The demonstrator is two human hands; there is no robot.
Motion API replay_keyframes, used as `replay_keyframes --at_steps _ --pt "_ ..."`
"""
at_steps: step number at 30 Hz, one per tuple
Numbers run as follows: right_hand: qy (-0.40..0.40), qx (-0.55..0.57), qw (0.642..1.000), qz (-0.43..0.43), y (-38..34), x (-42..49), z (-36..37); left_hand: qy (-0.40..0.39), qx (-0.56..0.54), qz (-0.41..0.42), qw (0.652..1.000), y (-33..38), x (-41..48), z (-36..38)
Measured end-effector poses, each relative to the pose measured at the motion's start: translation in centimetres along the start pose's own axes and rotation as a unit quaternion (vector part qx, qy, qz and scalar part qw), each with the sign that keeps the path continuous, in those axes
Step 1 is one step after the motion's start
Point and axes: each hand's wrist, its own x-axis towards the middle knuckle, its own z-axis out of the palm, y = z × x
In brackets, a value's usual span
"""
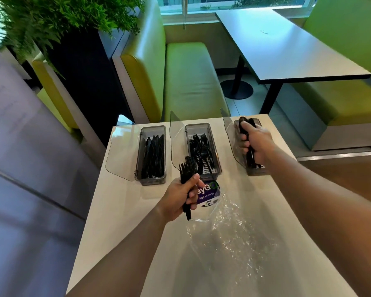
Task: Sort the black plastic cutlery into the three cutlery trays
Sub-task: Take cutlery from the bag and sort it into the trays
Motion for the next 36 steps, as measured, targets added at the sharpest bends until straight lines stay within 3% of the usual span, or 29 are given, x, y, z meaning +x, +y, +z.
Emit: replay_keyframes --at_steps 4,10,15,23,28,31,36 --pt "0.049 -0.124 0.991 0.022 -0.6 3.1 -2.5 0.006 -0.006 -0.001 1.0 0.1 1.4 0.1" --pt "0.092 -0.294 0.949 0.065 1.1 6.8 -5.5 0.012 -0.012 -0.008 1.0 -0.3 4.0 0.8" --pt "0.107 -0.286 0.95 0.07 2.5 8.1 -6.5 0.013 -0.008 -0.007 1.0 -0.3 4.6 1.3" --pt "0.125 -0.298 0.945 -0.039 2.1 6.7 -6.0 -0.007 -0.015 -0.005 1.0 0.6 3.5 1.2" --pt "0.045 -0.217 0.969 -0.107 1.5 2.3 -2.7 -0.016 -0.005 0.011 1.0 0.9 2.1 1.1" --pt "-0.078 -0.234 0.959 -0.14 1.6 -1.4 1.1 -0.023 -0.003 0.025 0.999 1.3 0.6 0.8" --pt "-0.317 -0.284 0.905 -0.018 3.1 -6.0 5.8 -0.039 -0.009 0.048 0.998 2.0 -1.3 0.3"
